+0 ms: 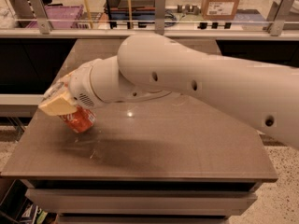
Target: Knock coke can over
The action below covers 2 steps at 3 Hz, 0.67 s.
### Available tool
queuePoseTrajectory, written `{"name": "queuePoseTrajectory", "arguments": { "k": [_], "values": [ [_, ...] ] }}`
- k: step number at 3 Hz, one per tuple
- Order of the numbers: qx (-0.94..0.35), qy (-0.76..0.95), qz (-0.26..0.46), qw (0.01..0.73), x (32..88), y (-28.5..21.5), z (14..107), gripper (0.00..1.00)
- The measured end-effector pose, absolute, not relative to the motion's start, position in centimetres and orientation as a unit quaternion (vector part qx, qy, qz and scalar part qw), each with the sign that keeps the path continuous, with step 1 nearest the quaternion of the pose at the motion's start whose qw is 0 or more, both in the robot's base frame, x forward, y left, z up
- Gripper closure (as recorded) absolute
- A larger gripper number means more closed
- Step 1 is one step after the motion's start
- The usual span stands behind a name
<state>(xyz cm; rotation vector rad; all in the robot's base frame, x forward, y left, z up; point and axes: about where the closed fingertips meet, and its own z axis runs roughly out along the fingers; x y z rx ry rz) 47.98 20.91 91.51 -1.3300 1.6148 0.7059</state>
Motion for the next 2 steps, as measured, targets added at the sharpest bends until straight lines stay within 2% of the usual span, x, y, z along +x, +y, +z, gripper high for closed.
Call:
{"name": "queuePoseTrajectory", "arguments": {
  "k": [2],
  "values": [
    [-0.568, 0.678, 0.227, 0.408, 47.87, 20.05, 92.39, 1.00]
  ]
}}
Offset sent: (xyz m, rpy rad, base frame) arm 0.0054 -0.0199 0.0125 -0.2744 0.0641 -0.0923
